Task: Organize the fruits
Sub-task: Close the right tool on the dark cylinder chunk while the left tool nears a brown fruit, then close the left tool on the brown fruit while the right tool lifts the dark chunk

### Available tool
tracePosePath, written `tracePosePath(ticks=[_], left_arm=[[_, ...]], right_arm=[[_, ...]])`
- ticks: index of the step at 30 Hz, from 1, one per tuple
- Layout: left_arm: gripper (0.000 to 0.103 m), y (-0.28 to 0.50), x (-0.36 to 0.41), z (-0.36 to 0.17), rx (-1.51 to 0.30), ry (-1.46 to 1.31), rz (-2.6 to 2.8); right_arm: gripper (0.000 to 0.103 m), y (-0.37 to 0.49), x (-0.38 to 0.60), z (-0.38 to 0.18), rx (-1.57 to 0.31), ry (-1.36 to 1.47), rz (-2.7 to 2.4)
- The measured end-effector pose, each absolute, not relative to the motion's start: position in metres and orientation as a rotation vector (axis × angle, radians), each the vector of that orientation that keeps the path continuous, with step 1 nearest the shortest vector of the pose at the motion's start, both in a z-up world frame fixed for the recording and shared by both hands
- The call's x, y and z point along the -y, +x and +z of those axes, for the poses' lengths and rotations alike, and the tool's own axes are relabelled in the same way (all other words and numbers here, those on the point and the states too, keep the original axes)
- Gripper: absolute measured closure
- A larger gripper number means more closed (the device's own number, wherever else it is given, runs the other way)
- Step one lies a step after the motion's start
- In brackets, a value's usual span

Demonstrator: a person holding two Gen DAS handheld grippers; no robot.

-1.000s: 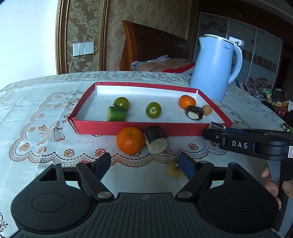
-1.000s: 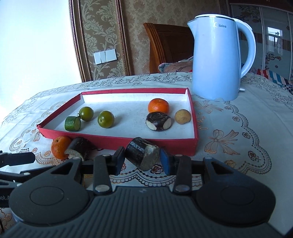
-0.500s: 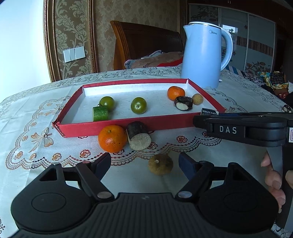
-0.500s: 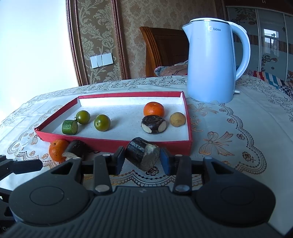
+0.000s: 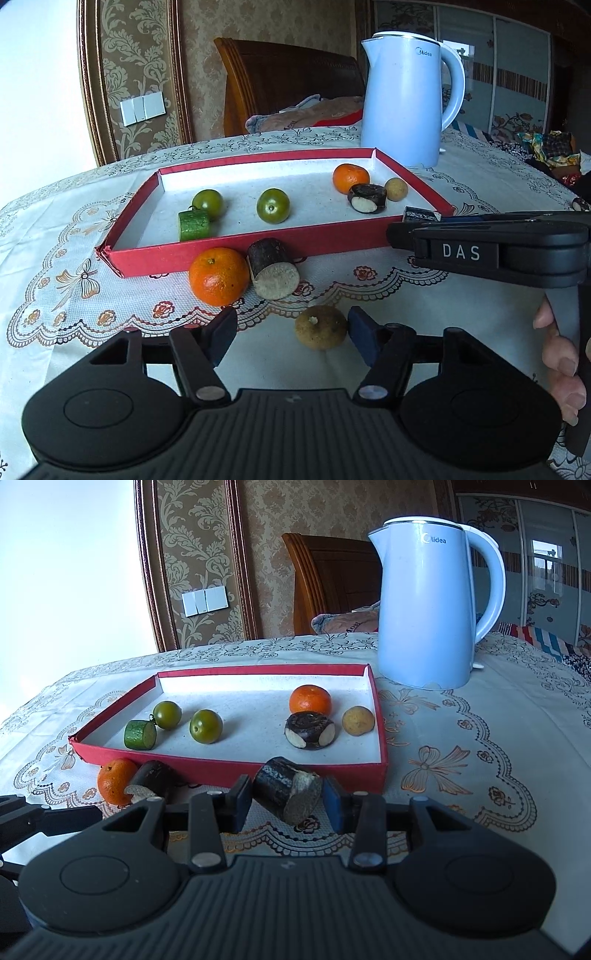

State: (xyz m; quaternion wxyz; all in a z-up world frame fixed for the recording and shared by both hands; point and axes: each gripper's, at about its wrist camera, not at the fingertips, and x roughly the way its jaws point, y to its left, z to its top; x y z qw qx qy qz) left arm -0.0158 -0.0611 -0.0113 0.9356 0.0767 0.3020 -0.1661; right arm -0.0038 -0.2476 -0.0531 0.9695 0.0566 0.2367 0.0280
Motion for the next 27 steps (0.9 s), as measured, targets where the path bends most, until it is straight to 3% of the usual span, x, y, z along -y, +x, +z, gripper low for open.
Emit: tracePosePath(ticks=[9, 27], left_arm=[[0.073, -0.016, 0.061, -0.014, -0.645, 0.155, -0.382], [0.073, -0.029, 0.058, -0.005, -0.537, 0.168, -0.337]], right_arm=[[0.064, -0.004, 0.247, -0.053, -0.479, 0.112, 0.054], [0.064, -0.013, 0.248, -0.051, -0.459, 0.116, 0.074]])
